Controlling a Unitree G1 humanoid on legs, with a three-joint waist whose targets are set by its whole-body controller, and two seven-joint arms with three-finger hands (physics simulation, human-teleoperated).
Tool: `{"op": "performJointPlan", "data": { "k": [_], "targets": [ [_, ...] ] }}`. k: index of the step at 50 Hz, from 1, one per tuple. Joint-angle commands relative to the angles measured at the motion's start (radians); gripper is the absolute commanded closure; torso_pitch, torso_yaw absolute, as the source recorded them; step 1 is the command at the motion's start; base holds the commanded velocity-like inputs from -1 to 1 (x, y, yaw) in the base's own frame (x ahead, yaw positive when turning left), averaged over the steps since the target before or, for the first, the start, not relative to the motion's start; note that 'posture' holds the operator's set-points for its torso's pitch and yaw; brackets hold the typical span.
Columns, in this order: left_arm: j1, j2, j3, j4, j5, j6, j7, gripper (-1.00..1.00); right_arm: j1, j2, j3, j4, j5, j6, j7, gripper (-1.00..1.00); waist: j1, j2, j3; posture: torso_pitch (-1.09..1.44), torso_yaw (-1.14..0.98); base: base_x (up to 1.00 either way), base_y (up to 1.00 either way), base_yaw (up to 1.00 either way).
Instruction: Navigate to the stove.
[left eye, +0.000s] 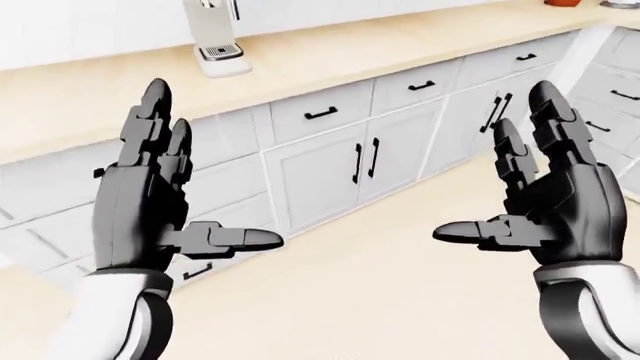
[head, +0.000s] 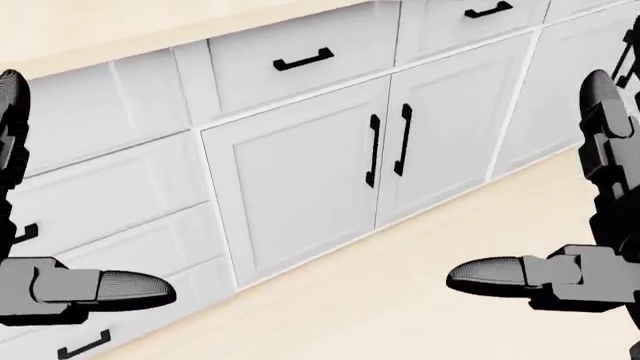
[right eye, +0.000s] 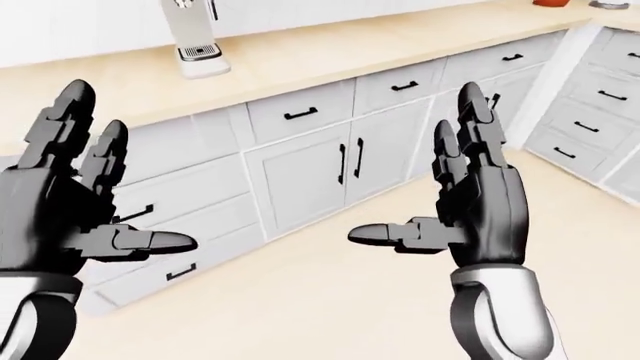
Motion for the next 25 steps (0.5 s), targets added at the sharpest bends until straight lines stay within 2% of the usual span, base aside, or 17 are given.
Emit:
{"op": "performJointPlan", "data": {
  "k": [1, 4, 6, 7, 8, 9, 10, 11, 12, 14, 19, 21, 22, 23, 24, 25],
  "targets": [
    [-0.020, 0.011, 0.027, -0.019, 0.022, -0.032, 0.008, -1.00, -0.026, -0.008, -0.001, -0.036, 0.001, -0.029, 0.007, -1.00, 0.007, 0.003, -0.013, 0.00, 0.00, -0.02, 0.00, -0.33],
    [-0.027, -0.013, 0.033, -0.019, 0.044, -0.015, -0.016, -1.00, -0.031, 0.006, 0.001, -0.036, -0.023, -0.020, 0.025, -1.00, 0.011, 0.029, 0.006, 0.00, 0.00, -0.01, 0.00, -0.34],
    [-0.029, -0.023, 0.034, -0.019, 0.056, -0.009, -0.028, -1.00, -0.032, 0.005, -0.003, -0.036, -0.018, -0.017, 0.023, -1.00, 0.013, 0.054, 0.010, 0.00, 0.00, -0.02, 0.00, -0.33],
    [-0.031, -0.022, 0.033, -0.019, 0.054, -0.008, -0.026, -1.00, -0.031, 0.010, -0.004, -0.036, -0.024, -0.015, 0.028, -1.00, 0.013, 0.073, 0.013, 0.00, 0.00, -0.02, 0.00, -0.33],
    [-0.030, -0.026, 0.031, -0.019, 0.061, -0.007, -0.031, -1.00, -0.032, 0.012, -0.003, -0.036, -0.028, -0.013, 0.030, -1.00, 0.012, 0.099, 0.005, 0.00, 0.00, -0.02, 0.00, -0.33],
    [-0.028, -0.032, 0.029, -0.019, 0.068, -0.010, -0.037, -1.00, -0.031, 0.013, -0.003, -0.036, -0.033, -0.016, 0.032, -1.00, 0.014, 0.136, -0.010, 0.00, 0.00, -0.02, 0.00, -0.33],
    [-0.030, -0.032, 0.032, -0.019, 0.048, -0.019, -0.032, -1.00, -0.028, 0.018, -0.003, -0.036, -0.051, -0.016, 0.039, -1.00, 0.026, 0.095, -0.002, 0.00, 0.00, -0.01, 0.00, -0.30],
    [-0.034, -0.019, 0.030, -0.019, 0.039, -0.018, -0.019, -1.00, -0.029, 0.024, -0.005, -0.036, -0.051, -0.014, 0.044, -1.00, 0.021, 0.104, 0.005, 0.00, 0.00, -0.02, 0.00, -0.25],
    [-0.030, -0.019, 0.030, -0.019, 0.039, -0.020, -0.019, -1.00, -0.033, 0.024, -0.007, -0.036, -0.047, -0.008, 0.043, -1.00, 0.019, 0.102, 0.002, 0.00, 0.00, -0.03, 0.00, -0.27],
    [-0.034, -0.022, 0.028, -0.019, 0.041, -0.015, -0.019, -1.00, -0.035, 0.035, -0.006, -0.036, -0.059, -0.002, 0.054, -1.00, 0.017, 0.085, -0.010, 0.00, 0.00, -0.03, 0.00, -0.26],
    [-0.043, -0.023, 0.034, -0.019, 0.027, -0.008, -0.015, -1.00, -0.037, 0.040, 0.001, -0.036, -0.067, 0.002, 0.059, -1.00, 0.018, 0.032, 0.000, 0.00, 0.00, -0.02, 0.00, -0.27],
    [-0.046, -0.023, 0.028, -0.019, 0.026, -0.005, -0.010, -1.00, -0.036, 0.050, 0.002, -0.036, -0.080, 0.005, 0.073, -1.00, 0.019, -0.012, -0.007, 0.00, 0.00, -0.02, 0.00, -0.27],
    [-0.048, -0.022, 0.027, -0.019, 0.024, -0.003, -0.008, -1.00, -0.039, 0.055, -0.004, -0.036, -0.085, 0.011, 0.080, -1.00, 0.015, -0.052, -0.021, 0.00, 0.00, -0.02, 0.00, -0.27],
    [-0.049, -0.022, 0.028, -0.019, 0.023, -0.003, -0.008, -1.00, -0.040, 0.060, -0.004, -0.036, -0.092, 0.013, 0.087, -1.00, 0.007, -0.016, -0.011, 0.00, 0.00, -0.02, 0.00, -0.27],
    [-0.046, -0.026, 0.029, -0.019, 0.031, -0.003, -0.015, -1.00, -0.036, 0.059, 0.007, -0.036, -0.114, 0.009, 0.094, -1.00, 0.013, -0.021, -0.010, 0.00, 0.00, 0.00, 0.00, -0.27],
    [-0.046, -0.027, 0.029, -0.019, 0.032, -0.002, -0.015, -1.00, -0.038, 0.068, 0.005, -0.036, -0.120, 0.013, 0.101, -1.00, 0.009, -0.016, -0.010, 0.00, 0.00, -0.02, 0.00, -0.27]
  ]
}}
